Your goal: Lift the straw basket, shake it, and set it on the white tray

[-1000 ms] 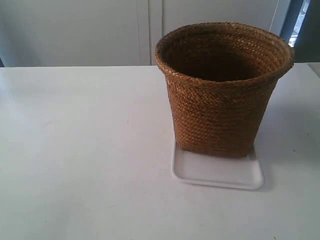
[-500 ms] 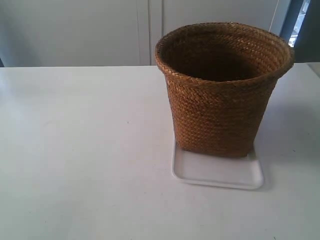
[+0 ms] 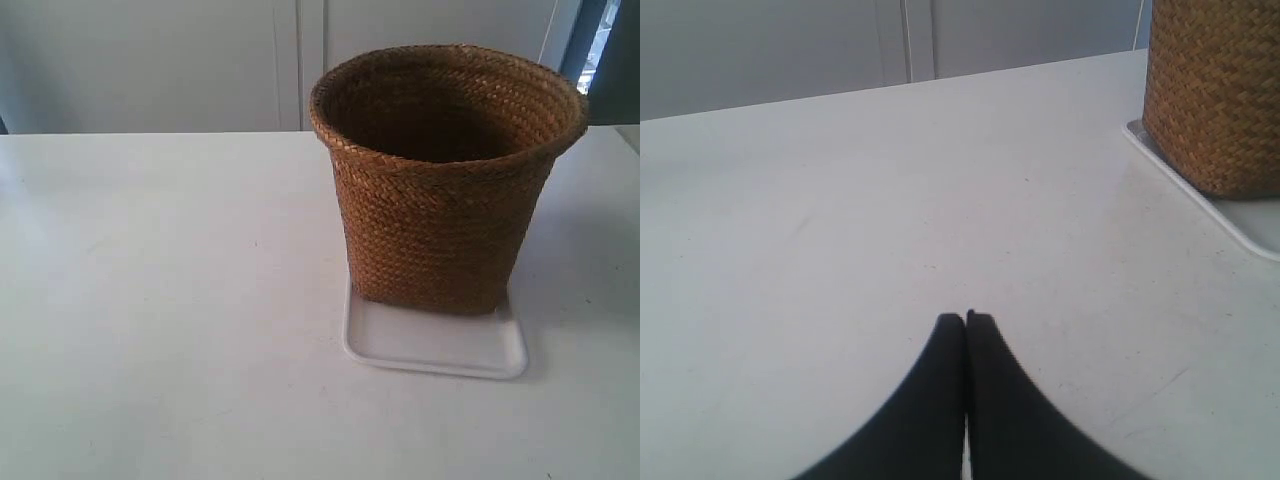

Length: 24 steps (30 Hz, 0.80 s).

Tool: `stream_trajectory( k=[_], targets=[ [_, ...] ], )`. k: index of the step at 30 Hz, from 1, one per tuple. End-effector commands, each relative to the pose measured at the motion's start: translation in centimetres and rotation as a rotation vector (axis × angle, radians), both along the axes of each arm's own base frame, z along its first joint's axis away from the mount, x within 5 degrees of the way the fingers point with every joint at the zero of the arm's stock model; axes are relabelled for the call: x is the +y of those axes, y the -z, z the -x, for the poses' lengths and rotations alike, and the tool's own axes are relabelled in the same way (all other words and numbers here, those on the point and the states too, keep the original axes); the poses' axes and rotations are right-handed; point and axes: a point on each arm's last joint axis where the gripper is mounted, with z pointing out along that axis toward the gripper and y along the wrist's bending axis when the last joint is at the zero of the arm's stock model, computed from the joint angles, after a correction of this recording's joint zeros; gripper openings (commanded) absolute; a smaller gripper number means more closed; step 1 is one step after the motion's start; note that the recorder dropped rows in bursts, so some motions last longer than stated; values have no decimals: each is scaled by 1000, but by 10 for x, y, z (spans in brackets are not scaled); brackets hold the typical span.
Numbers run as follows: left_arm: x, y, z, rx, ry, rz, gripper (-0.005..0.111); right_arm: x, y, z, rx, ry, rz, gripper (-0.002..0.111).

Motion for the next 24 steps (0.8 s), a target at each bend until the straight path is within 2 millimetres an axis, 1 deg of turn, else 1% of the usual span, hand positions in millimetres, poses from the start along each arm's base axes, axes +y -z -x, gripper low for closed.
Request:
stream_trajectory(
  k=[1,13,15,18,20,22,24],
  targets=[
    [-1,1,0,4,2,22,0,0,0,0,-8,2,2,0],
    [-1,1,0,4,2,22,0,-1,0,-1,-18,4,11,0],
    [-1,1,0,4,2,22,0,-1,-3,-2,-51,2,8,0],
    [-1,1,0,4,2,22,0,1,-6,-10,-178,11,-33,0],
    [-1,1,0,4,2,22,0,2,-6,-17,-339,10,-62,0],
    [-1,1,0,4,2,22,0,3,1,-22,-507,4,-88,0],
    [-1,1,0,4,2,22,0,4,13,-23,-626,-1,-106,0]
  ],
)
